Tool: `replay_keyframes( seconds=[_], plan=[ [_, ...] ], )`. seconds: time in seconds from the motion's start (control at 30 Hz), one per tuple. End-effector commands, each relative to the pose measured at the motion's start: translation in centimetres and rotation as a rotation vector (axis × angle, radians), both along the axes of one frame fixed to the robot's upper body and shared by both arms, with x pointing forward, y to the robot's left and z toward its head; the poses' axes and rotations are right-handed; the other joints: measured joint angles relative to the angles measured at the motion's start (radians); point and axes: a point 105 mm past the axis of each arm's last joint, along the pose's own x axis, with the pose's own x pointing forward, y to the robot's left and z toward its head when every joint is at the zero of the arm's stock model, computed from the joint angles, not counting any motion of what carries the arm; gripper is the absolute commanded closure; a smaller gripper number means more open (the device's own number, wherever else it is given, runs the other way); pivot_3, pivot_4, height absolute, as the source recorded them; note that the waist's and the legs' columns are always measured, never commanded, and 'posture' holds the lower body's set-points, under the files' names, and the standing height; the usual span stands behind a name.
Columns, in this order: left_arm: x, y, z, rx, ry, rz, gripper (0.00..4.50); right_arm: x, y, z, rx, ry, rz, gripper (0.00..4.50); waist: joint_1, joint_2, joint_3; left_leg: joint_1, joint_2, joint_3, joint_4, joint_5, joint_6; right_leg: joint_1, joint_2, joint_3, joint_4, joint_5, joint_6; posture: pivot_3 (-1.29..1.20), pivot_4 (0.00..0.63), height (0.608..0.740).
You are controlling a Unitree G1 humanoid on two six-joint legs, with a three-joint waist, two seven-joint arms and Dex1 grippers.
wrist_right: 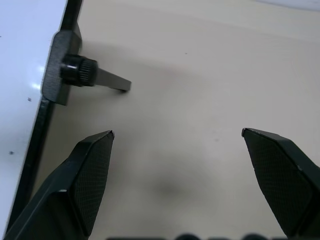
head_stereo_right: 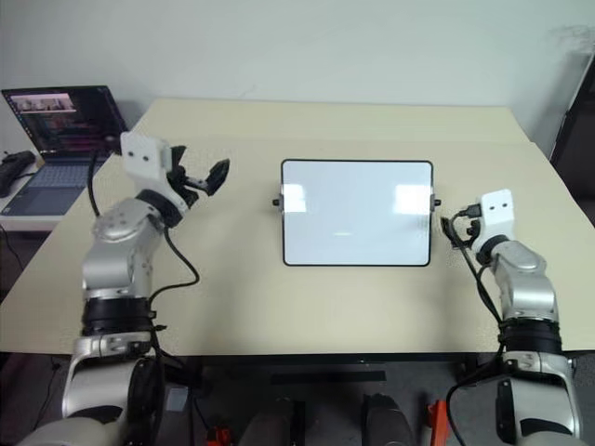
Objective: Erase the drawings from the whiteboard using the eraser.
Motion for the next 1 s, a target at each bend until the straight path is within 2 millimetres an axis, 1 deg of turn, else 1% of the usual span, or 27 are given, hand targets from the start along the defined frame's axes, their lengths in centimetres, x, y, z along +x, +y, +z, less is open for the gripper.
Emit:
replay_keyframes(
  seconds=[0.03, 0.07, 0.17, 0.3, 0.37, 0.43, 0.57, 0.67, 0.77, 0.87, 0.97, 1.0],
  plan=[
    [-0.2, 0.3, -2.0, 0.02, -0.044, 0.047, 0.0, -0.2, -0.8, 0.3, 0.06, -0.078, -0.029, 0.01, 0.0, 0.0, 0.0, 0.0, 0.0, 0.0, 0.0, 0.0, 0.0, 0.0, 0.0, 0.0, 0.0, 0.0, 0.0, 0.0, 0.15, 0.74],
    [-0.2, 0.4, -3.0, 0.0, -0.04, 0.072, 0.0, -0.2, -0.7, -0.2, 0.076, -0.079, -0.03, 0.01, -0.001, 0.0, 0.0, 0.0, 0.0, 0.0, 0.0, 0.0, 0.0, 0.0, 0.0, 0.0, 0.0, 0.0, 0.0, 0.0, 0.15, 0.74],
    [-0.2, 0.5, -4.5, -0.053, -0.043, 0.12, 0.0, -0.3, -0.6, -1.0, 0.111, -0.079, -0.041, 0.01, -0.001, 0.0, 0.0, 0.0, 0.0, 0.0, 0.0, 0.0, 0.0, 0.0, 0.0, 0.0, 0.001, 0.0, 0.0, 0.0, 0.15, 0.74],
    [-0.4, -0.4, -7.3, -0.083, -0.031, 0.168, 0.0, -0.5, 0.2, -2.3, 0.193, -0.103, -0.027, 0.01, -0.002, 0.0, 0.0, 0.0, 0.0, 0.0, 0.0, 0.0, 0.0, 0.0, 0.0, 0.0, 0.001, 0.001, 0.0, 0.0, 0.15, 0.74],
    [-0.4, -1.5, -8.6, -0.096, -0.018, 0.186, 0.0, -0.6, 0.6, -2.4, 0.231, -0.141, -0.026, 0.01, -0.002, 0.0, 0.0, 0.001, 0.0, 0.001, 0.0, 0.0, 0.0, 0.0, 0.0, 0.0, 0.001, 0.001, 0.0, 0.0, 0.15, 0.74],
    [-0.3, -2.2, -9.3, -0.108, -0.013, 0.21, 0.0, -0.6, 1.1, -2.4, 0.25, -0.171, -0.018, 0.01, -0.002, 0.0, 0.0, 0.001, 0.0, 0.001, 0.0, 0.0, 0.0, 0.0, 0.0, 0.001, 0.0, 0.001, 0.0, 0.0, 0.15, 0.74],
    [-0.2, -2.9, -10.4, -0.118, 0.007, 0.248, 0.0, -0.5, 2.0, -2.7, 0.249, -0.189, -0.024, 0.01, -0.007, 0.0, 0.0, 0.001, 0.0, 0.001, 0.0, 0.0, 0.0, 0.0, 0.0, 0.001, 0.001, 0.002, 0.001, 0.0, 0.15, 0.74],
    [0.0, -3.0, -10.9, -0.117, 0.012, 0.268, 0.0, -0.3, 2.3, -2.9, 0.243, -0.199, -0.046, 0.01, -0.007, 0.0, 0.0, 0.002, 0.0, 0.001, 0.0, 0.0, 0.0, 0.0, 0.001, 0.001, 0.001, 0.002, 0.0, 0.0, 0.15, 0.74],
    [0.4, -2.9, -10.8, -0.136, 0.015, 0.276, 0.0, -0.1, 3.0, -3.1, 0.223, -0.205, -0.067, 0.01, -0.006, 0.0, 0.0, 0.002, 0.0, 0.001, 0.0, 0.0, 0.0, 0.0, 0.001, 0.001, 0.001, 0.002, 0.0, 0.0, 0.15, 0.74],
    [0.8, -2.3, -10.2, -0.139, 0.006, 0.279, 0.0, 0.1, 3.5, -2.9, 0.224, -0.215, -0.094, 0.01, -0.007, 0.0, 0.0, 0.002, 0.0, 0.001, 0.0, 0.0, 0.0, 0.0, 0.001, 0.001, 0.001, 0.003, 0.0, 0.0, 0.15, 0.74],
    [1.1, -1.4, -9.1, -0.144, -0.023, 0.291, 0.0, 0.4, 3.8, -2.8, 0.233, -0.228, -0.152, 0.01, -0.012, 0.0, 0.0, 0.002, 0.001, 0.001, 0.0, 0.0, 0.0, 0.0, 0.002, 0.001, 0.001, 0.003, 0.0, 0.0, 0.15, 0.74],
    [1.2, -1.4, -8.8, -0.146, -0.037, 0.288, 0.0, 0.4, 3.9, -2.8, 0.232, -0.229, -0.163, 0.01, -0.013, 0.0, 0.0, 0.002, 0.001, 0.001, 0.0, 0.0, 0.0, 0.0, 0.002, 0.001, 0.001, 0.003, 0.0, 0.0, 0.15, 0.74]
  ],
)
